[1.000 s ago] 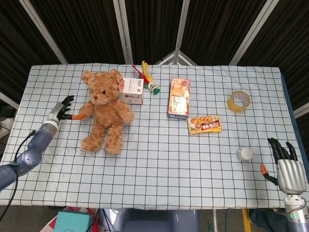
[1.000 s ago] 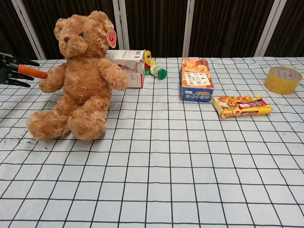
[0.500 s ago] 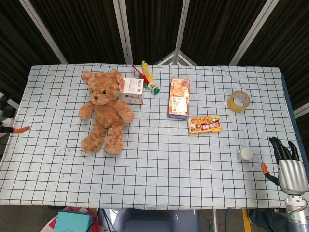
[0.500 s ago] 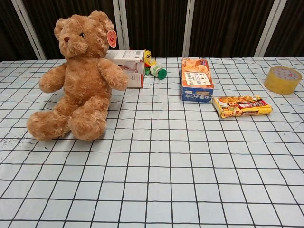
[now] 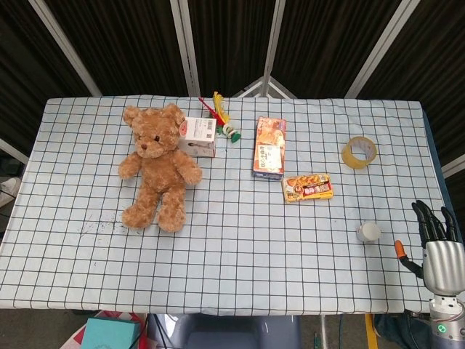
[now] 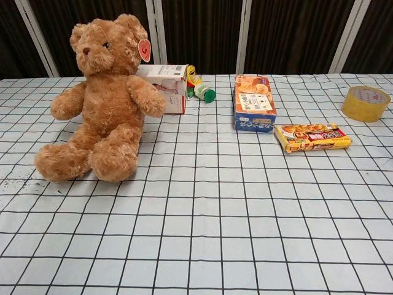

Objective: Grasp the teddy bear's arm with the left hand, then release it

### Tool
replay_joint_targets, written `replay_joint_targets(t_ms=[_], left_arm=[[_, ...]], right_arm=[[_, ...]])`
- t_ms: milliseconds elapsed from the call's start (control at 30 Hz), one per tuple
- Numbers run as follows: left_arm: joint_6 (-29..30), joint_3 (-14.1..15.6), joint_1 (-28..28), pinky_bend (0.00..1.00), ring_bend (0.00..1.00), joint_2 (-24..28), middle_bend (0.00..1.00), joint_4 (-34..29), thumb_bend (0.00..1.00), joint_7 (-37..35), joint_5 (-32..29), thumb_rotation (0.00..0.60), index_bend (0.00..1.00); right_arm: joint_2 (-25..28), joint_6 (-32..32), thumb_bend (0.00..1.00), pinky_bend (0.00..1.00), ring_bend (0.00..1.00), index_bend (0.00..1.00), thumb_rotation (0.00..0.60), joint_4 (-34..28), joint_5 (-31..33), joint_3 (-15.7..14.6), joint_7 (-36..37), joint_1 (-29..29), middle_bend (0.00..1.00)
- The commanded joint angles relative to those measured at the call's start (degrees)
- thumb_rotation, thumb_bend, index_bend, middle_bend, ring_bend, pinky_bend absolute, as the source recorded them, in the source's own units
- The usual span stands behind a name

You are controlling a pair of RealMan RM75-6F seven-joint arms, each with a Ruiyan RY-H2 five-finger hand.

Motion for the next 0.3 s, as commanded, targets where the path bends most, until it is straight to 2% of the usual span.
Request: replay_joint_targets(t_ms=[33, 167, 300], left_arm=[[-0.4, 1.7, -1.3, 0.0, 0.0, -5.2, 0.02, 7.3, 0.23, -1.6, 2.0, 0.6, 0.09], [-2.7, 2.8, -2.4, 0.0, 0.0, -8.1, 0.02, 12.0, 0.22, -2.3, 2.1, 0.6, 0.09], [-3.7, 3.1, -2.9, 0.0, 0.0, -9.4, 0.03, 14.1, 0.23, -3.1, 1.9, 0.6, 0.09]], right_arm=[[0.1, -0.5, 0.37, 0.06, 0.24, 0.09, 0.6, 0.0, 0.4, 0.0, 0.1, 0.1, 0.12], [0.3, -0.7, 0.37, 0.06, 0.24, 0.09, 0.6, 0.0, 0.8, 0.1, -0.1, 0.0, 0.12], [0.8, -1.8, 0.37, 0.06, 0.24, 0.09, 0.6, -0.2, 1.1, -0.2, -1.1, 0.1, 0.12]])
